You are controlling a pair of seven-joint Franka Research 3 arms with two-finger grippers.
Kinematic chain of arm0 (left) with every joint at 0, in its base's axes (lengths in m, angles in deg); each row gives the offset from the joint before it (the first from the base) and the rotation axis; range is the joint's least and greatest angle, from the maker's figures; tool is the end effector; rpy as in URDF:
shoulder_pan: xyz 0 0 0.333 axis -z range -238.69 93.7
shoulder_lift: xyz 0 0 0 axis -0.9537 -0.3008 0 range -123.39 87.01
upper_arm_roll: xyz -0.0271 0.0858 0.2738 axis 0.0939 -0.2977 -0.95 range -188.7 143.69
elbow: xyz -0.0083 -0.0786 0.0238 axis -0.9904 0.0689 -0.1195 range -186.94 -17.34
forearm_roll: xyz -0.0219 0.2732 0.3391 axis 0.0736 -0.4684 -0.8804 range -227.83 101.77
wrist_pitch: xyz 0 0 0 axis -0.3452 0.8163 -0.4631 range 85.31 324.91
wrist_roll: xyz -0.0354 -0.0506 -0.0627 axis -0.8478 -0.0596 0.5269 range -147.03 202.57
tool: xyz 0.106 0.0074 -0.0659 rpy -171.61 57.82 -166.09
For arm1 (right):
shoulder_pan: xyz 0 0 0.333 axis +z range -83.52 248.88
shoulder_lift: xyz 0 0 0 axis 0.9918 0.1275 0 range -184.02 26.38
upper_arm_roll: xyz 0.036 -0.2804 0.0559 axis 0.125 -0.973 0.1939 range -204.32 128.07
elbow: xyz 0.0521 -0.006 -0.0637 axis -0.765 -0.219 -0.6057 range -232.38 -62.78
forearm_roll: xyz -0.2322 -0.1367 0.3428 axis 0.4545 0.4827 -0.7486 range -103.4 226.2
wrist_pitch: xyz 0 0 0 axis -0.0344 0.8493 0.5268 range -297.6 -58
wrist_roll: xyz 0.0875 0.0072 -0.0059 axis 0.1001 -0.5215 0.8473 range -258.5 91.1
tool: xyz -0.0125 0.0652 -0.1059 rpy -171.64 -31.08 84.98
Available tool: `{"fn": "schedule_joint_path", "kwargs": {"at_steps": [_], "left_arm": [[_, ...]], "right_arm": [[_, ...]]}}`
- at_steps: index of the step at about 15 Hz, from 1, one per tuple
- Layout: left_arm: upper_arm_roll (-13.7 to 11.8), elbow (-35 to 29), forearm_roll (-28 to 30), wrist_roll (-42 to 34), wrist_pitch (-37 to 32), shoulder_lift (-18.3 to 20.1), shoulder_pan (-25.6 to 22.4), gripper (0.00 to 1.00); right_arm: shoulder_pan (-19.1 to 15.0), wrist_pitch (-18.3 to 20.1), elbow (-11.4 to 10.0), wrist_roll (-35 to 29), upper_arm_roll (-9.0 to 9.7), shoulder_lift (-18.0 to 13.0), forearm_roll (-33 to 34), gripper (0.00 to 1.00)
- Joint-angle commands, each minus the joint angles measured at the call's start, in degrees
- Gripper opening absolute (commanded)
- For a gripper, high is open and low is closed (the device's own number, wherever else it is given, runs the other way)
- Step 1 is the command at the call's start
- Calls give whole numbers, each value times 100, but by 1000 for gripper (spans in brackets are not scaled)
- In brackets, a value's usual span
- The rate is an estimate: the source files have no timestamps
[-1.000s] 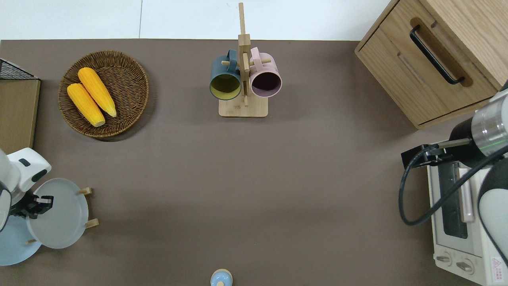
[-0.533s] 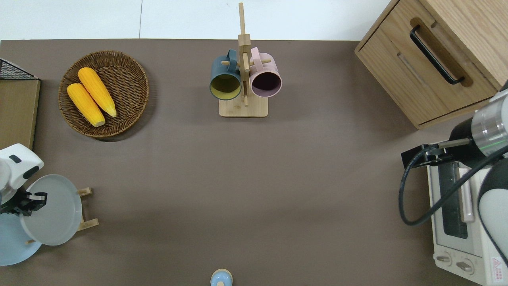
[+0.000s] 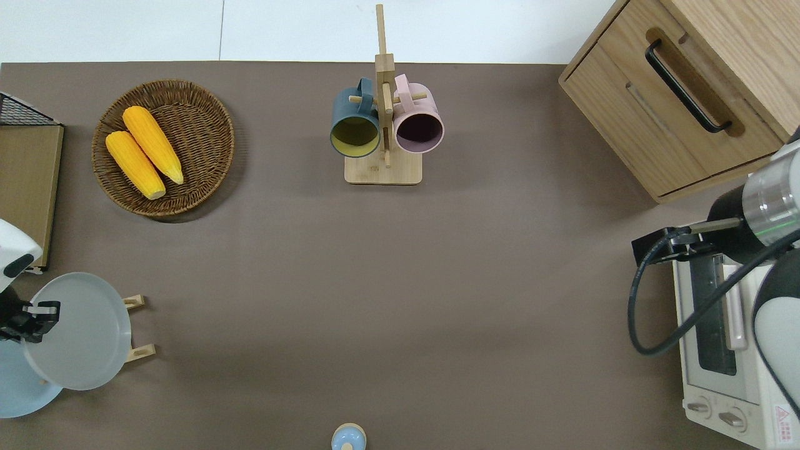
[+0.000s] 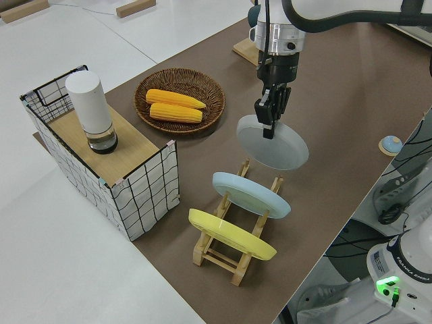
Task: Pick gray plate from low plate rack and place it on table with left arm
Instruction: 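Close the left gripper on the gray plate rim and lift it, then carry the gray plate away from the rack and lower it onto the table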
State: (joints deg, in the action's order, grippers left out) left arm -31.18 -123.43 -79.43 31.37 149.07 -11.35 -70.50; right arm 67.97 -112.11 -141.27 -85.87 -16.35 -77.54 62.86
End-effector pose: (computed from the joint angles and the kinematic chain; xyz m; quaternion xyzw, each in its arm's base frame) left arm 0.5233 0.0989 0.4489 -0.9779 -0.0675 0.1501 0.1287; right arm 0.5788 0.0660 0.5940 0.9972 0.0413 -0.0607 0.0134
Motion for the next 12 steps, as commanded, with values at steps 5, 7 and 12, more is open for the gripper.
{"fn": "schedule_joint_path", "kwargs": {"at_steps": [5, 7, 12], "left_arm": [[33, 276, 2092, 333, -345, 90, 55, 0], [50, 100, 2517, 334, -73, 54, 73, 0], [384, -962, 2887, 325, 1174, 168, 99, 0]], "right_arm": [[-147, 82, 55, -73, 134, -14, 38, 983], [-147, 82, 55, -73, 134, -14, 38, 983], [-147, 82, 55, -73, 134, -14, 38, 983]]}}
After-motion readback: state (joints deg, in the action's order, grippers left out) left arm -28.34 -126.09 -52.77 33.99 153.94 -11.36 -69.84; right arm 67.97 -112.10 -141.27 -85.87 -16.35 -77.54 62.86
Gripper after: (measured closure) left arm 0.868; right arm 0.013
